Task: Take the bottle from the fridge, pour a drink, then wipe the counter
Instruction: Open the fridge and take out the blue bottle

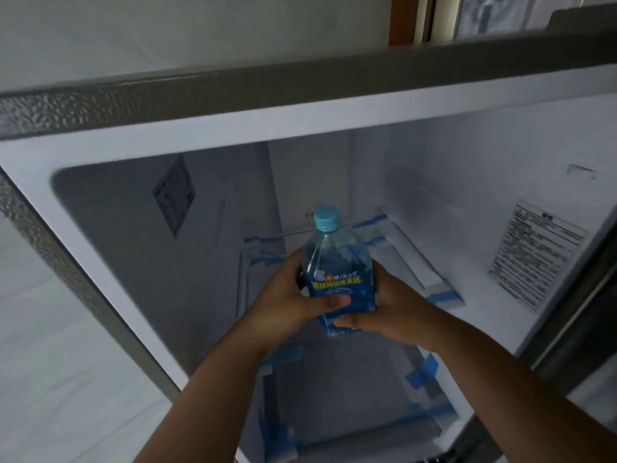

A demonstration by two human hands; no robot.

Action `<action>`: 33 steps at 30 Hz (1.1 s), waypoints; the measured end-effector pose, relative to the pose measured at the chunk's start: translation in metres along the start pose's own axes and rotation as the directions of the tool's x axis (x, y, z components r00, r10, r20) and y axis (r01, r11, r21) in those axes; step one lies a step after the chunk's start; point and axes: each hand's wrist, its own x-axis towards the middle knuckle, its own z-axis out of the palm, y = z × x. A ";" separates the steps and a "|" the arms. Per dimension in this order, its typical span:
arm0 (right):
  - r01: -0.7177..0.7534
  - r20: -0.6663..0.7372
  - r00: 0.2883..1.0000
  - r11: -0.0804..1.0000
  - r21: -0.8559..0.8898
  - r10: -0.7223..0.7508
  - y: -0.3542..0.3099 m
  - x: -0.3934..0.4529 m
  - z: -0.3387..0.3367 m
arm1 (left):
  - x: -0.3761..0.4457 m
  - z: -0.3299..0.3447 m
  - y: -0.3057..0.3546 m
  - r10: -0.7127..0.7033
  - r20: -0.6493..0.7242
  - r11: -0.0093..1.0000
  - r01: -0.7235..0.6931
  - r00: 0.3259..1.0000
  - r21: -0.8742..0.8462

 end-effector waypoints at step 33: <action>-0.081 -0.662 0.421 0.752 0.654 0.620 -0.055 -0.344 0.130 | -0.140 0.154 0.030 0.262 0.848 0.965 -0.093 0.462 -0.247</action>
